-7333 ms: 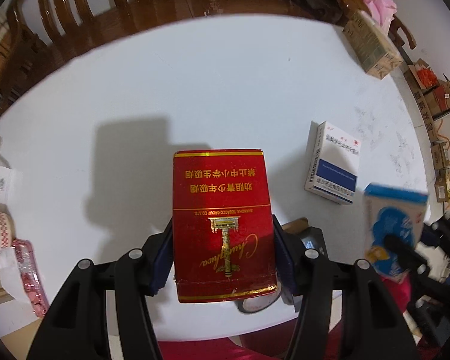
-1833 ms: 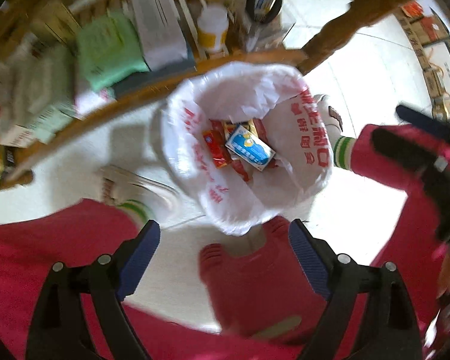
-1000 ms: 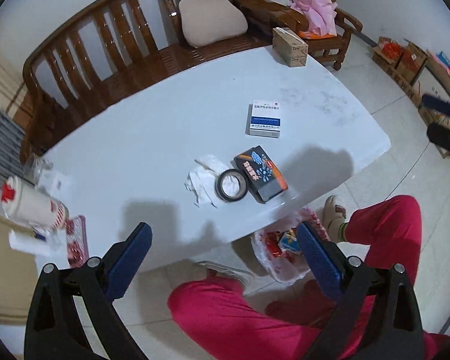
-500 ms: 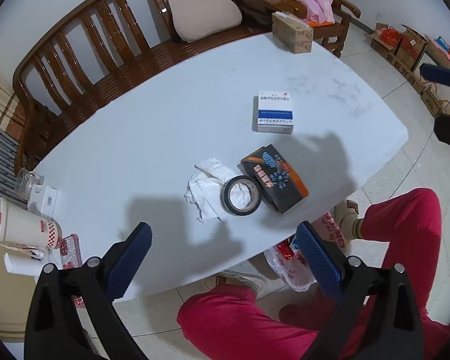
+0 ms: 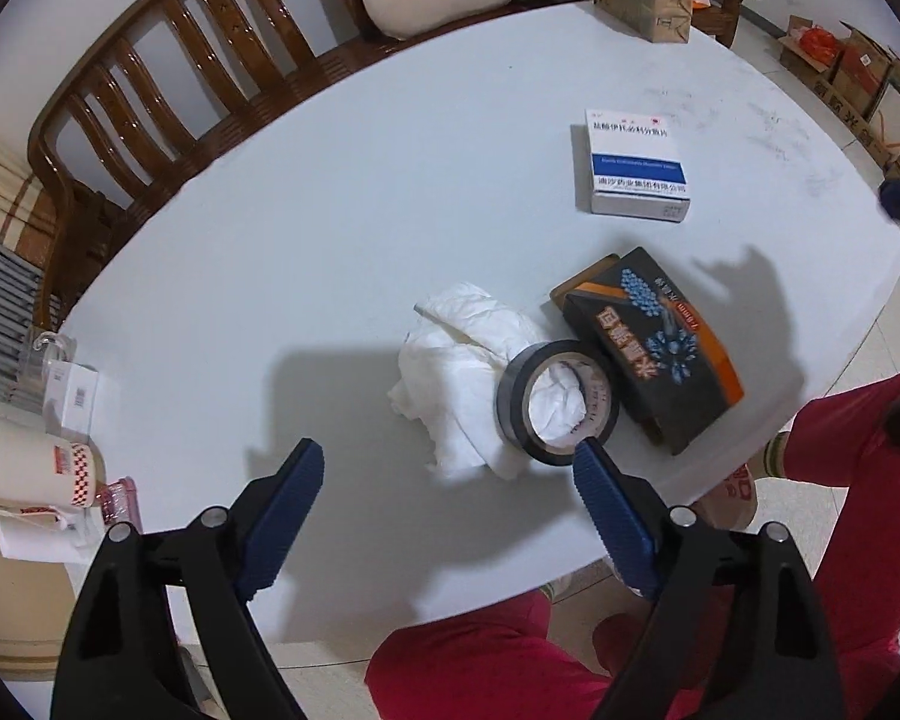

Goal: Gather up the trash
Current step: 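Swing both tools back up over the table toward the tape and dark box, then grasp the black tape roll with the left tool while the right tool grasps the dark crystal-bead box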

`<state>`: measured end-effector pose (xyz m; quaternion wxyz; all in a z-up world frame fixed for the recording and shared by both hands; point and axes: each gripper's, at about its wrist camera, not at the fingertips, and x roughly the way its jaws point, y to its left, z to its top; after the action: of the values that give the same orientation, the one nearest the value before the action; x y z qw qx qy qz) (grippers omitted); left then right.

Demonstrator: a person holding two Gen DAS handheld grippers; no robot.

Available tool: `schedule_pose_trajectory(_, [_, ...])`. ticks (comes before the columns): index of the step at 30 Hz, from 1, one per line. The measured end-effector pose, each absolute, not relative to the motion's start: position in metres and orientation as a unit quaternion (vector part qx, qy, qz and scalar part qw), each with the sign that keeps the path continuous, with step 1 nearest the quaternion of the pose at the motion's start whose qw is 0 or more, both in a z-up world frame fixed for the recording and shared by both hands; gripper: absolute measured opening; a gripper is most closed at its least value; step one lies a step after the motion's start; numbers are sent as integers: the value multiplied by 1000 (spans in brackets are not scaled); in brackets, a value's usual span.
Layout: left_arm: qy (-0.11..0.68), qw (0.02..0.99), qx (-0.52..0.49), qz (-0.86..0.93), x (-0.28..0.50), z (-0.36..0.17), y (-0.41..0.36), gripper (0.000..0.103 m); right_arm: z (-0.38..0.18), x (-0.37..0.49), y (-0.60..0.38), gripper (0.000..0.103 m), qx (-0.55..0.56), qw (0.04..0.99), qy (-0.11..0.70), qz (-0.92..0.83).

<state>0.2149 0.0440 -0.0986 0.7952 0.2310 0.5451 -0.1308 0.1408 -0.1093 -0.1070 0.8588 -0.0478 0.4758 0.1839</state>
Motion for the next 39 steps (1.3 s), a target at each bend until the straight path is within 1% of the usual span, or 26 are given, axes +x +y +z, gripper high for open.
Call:
schedule_pose_trajectory(8, [547, 788, 250, -129, 226, -118, 36, 83, -157, 149, -93, 94, -64, 858, 484, 160])
schedule_pose_trajectory(10, [551, 785, 250, -129, 230, -122, 35, 79, -165, 150, -90, 94, -60, 859, 484, 157])
schedule_pose_trajectory(15, [560, 780, 248, -128, 236, -130, 34, 75, -181, 152, -79, 94, -53, 860, 482, 158])
schedule_pose_trajectory(19, [570, 776, 236, -131, 243, -132, 36, 66, -190, 155, -76, 94, -51, 867, 473, 147])
schedule_pose_trajectory(23, [572, 777, 229, -132, 247, -133, 36, 65, -196, 157, -76, 94, -43, 873, 465, 142])
schedule_pose_trajectory(24, [572, 776, 228, -133, 247, -133, 36, 63, -198, 158, -76, 94, -42, 872, 466, 140])
schedule_pose_trajectory(27, [580, 772, 222, -136, 248, -133, 35, 57, -202, 159, -73, 85, -39, 871, 469, 143])
schedule_pose_trajectory(29, [580, 772, 221, -136, 248, -133, 34, 55, -203, 159, -71, 84, -43, 872, 466, 142])
schedule_pose_trajectory(32, [588, 768, 213, -138, 249, -133, 33, 49, -201, 158, -70, 74, -51, 876, 460, 136])
schedule_pose_trajectory(33, [592, 767, 206, -139, 250, -133, 33, 46, -201, 157, -70, 65, -53, 877, 457, 137])
schedule_pose_trajectory(34, [594, 766, 202, -140, 250, -134, 33, 44, -200, 158, -70, 53, -54, 878, 455, 135])
schedule_pose_trajectory(35, [595, 766, 200, -139, 250, -133, 33, 43, -199, 159, -72, 53, -52, 878, 456, 137])
schedule_pose_trajectory(37, [596, 767, 194, -138, 251, -133, 33, 36, -199, 161, -75, 53, -45, 877, 457, 141])
schedule_pose_trajectory(39, [600, 765, 187, -138, 250, -132, 34, 34, -198, 162, -77, 53, -42, 876, 459, 143])
